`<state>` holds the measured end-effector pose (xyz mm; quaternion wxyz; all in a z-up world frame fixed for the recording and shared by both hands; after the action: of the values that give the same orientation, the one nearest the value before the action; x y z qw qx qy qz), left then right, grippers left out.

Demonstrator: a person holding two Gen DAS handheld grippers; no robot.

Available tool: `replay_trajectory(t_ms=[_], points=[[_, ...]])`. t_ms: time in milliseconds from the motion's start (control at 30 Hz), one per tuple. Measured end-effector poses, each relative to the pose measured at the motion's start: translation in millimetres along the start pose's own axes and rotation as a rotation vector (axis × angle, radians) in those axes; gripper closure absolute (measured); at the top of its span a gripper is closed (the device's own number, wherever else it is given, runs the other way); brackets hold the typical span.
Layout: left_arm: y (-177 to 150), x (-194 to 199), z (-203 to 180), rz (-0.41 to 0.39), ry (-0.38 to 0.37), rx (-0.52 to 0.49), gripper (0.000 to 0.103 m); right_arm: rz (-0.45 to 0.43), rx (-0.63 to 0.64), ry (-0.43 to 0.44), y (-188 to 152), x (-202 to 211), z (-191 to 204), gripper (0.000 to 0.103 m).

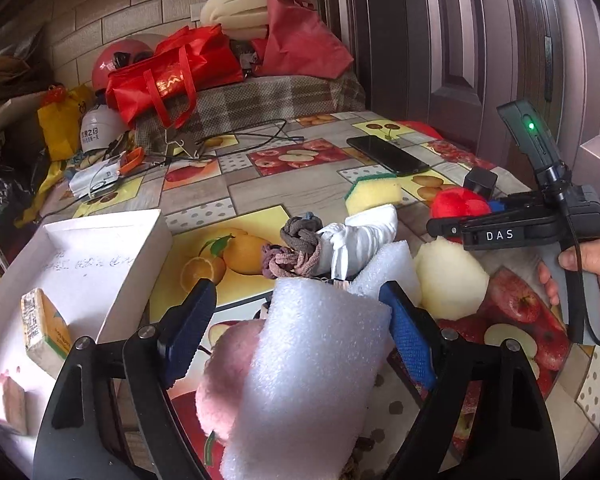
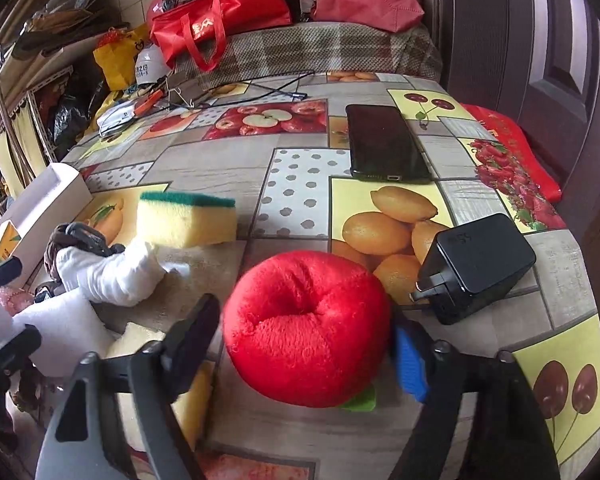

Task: Organize soft objects
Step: 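Grasp the white foam block with the left gripper while the right gripper grasps the red plush apple, then carry both items to the white box and open the right gripper over it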

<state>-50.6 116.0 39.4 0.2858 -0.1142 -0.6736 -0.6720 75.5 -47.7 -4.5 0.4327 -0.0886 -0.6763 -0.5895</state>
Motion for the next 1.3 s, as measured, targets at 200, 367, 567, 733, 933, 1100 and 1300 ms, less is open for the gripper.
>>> replay_trajectory(t_ms=[200,367,567,733,933,1100,1300], points=[[-12,31,12,-0.061,0.044,0.043,0.018,-0.062,-0.026,-0.004,-2,12,-5,0.034],[-17,39,14,-0.057,0.059,0.037,0.018,-0.069,-0.034,0.005,-1,13,-6,0.034],[-20,36,10,-0.036,0.077,0.018,0.018,-0.077,-0.032,0.003,-1,14,-4,0.034],[-22,33,7,-0.006,0.09,0.004,0.018,-0.075,-0.034,0.003,-1,15,-4,0.034],[-22,25,10,0.033,0.033,0.018,0.056,-0.113,-0.049,-0.014,-2,22,-7,0.034],[-25,50,21,-0.1,0.023,0.085,0.056,-0.221,-0.072,-0.03,-5,41,-11,0.034],[-25,63,26,-0.164,0.044,0.107,0.056,-0.376,-0.063,-0.072,-11,67,-6,0.034]])
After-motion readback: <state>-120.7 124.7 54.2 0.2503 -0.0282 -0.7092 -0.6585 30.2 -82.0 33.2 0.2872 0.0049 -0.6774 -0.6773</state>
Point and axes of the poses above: each gripper's, at about its wrist camera, not at the fingertips, and x roughly against the way its jaws point, z to its left, y to its top, the point moved 1 cm from there along -x, roughly the way its jaws point, and after that the axes turned 1 degree about -x, right-handed, at the moved point
